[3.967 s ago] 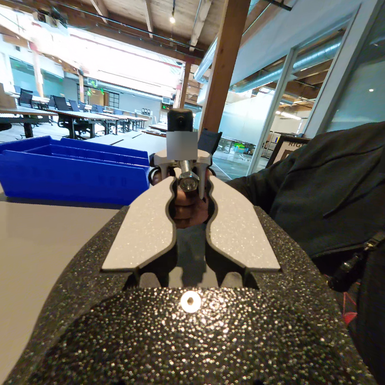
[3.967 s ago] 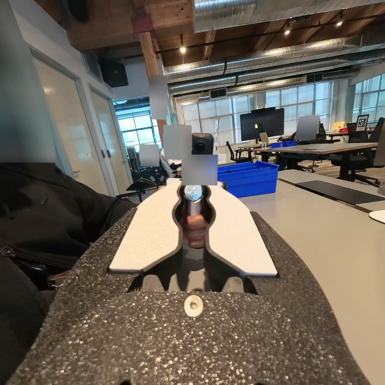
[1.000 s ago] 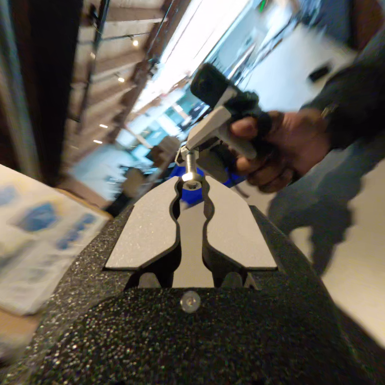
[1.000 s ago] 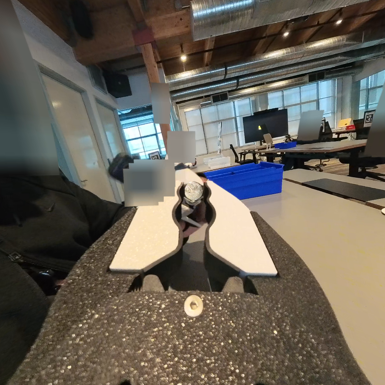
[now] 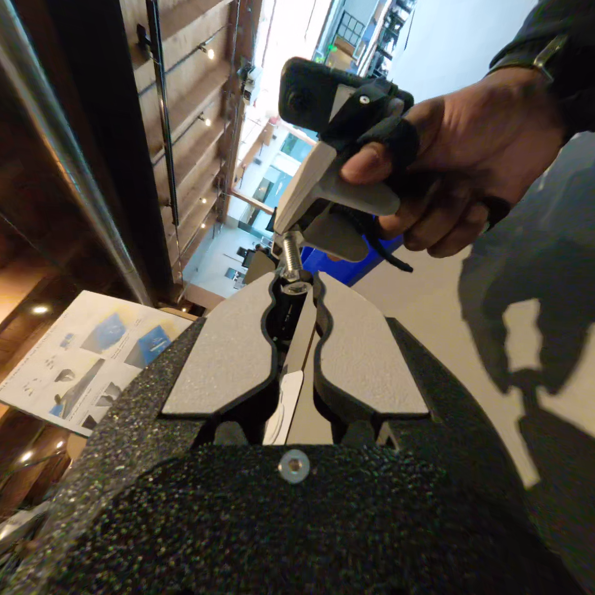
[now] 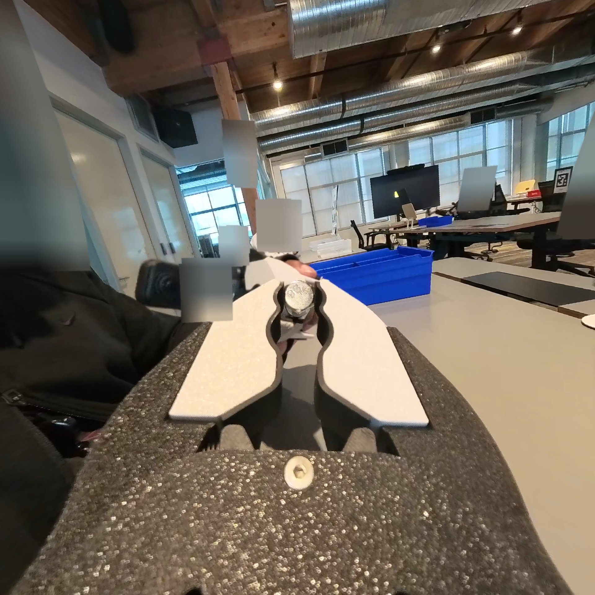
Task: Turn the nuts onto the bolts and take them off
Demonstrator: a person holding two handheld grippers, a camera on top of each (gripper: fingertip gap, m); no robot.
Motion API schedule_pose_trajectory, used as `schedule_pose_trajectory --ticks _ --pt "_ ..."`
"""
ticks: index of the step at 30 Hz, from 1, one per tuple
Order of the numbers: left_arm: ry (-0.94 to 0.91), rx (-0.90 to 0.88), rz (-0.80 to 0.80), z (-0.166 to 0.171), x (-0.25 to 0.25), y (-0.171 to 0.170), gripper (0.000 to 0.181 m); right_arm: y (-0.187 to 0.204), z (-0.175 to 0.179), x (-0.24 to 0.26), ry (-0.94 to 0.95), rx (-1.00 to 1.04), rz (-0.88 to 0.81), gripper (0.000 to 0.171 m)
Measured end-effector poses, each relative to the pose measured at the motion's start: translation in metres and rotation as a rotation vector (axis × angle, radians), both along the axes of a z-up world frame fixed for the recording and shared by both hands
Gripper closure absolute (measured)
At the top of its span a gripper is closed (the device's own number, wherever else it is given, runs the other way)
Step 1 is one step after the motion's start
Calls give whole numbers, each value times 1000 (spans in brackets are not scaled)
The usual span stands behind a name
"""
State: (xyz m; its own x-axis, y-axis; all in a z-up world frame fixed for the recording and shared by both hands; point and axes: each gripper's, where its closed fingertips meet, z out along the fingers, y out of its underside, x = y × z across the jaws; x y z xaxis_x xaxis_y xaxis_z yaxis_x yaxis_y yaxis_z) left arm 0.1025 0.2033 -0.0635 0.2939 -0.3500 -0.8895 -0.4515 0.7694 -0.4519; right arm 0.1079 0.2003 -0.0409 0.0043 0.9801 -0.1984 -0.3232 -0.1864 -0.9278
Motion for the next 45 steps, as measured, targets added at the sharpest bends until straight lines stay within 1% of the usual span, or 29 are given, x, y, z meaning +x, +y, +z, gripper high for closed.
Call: schedule_pose_trajectory --ticks 1,2,3,5,7,9,12,14,17,22,23,26,28,29,31,33,36,37,38,39,40,41,43,45 --pt "-21 -19 -15 1 1 -1 157 0 0 0 3 -2 3 154" --pt "-63 -71 -48 3 2 -2 145 0 1 1 7 -2 1 154" --pt "-113 -148 -92 5 2 -2 135 0 2 1 10 0 -1 154" --pt "-203 -350 -209 8 2 -5 126 0 4 3 15 5 -3 154" --pt "-279 -591 -346 9 3 -9 127 0 5 4 19 8 -8 154" --pt "-371 -824 -449 12 3 -8 130 1 5 5 20 9 -10 154" --pt "-468 -1078 -556 11 1 -2 136 1 5 5 22 8 -11 154" --pt "-490 -1173 -590 7 1 1 136 1 6 5 23 8 -9 154" --pt "-508 -1267 -656 7 1 0 135 0 5 4 17 13 -9 154" --pt "-479 -1444 -755 2 6 -9 138 -1 5 3 9 26 -15 154" --pt "-479 -1479 -777 2 7 -11 142 -1 5 3 8 28 -16 154" --pt "-498 -1545 -855 5 4 -13 163 -2 4 2 2 37 -15 154" --pt "-496 -1519 -842 4 3 -12 164 -3 4 1 -5 43 -19 154" --pt "-481 -1469 -811 3 3 -12 164 -3 3 1 -6 41 -20 154" --pt "-438 -1307 -702 1 4 -10 164 -1 3 1 -3 30 -20 154" --pt "-377 -1044 -542 1 4 -7 164 0 2 1 4 15 -19 154" --pt "-233 -553 -270 1 3 -5 164 -1 3 2 16 10 -12 154" --pt "-187 -414 -190 1 3 -4 164 -1 3 1 16 13 -16 154" --pt "-157 -310 -130 1 3 -2 164 -1 3 2 15 14 -19 154" --pt "-147 -252 -106 1 4 -2 164 0 4 2 17 13 -21 154" --pt "-155 -246 -135 2 6 -5 152 0 3 2 17 11 -24 154" --pt "-197 -281 -177 5 7 -9 140 1 3 3 16 11 -26 154" --pt "-288 -414 -252 12 5 -9 132 1 4 3 19 10 -26 154" --pt "-371 -592 -306 15 2 -2 125 1 5 4 22 14 -29 154"
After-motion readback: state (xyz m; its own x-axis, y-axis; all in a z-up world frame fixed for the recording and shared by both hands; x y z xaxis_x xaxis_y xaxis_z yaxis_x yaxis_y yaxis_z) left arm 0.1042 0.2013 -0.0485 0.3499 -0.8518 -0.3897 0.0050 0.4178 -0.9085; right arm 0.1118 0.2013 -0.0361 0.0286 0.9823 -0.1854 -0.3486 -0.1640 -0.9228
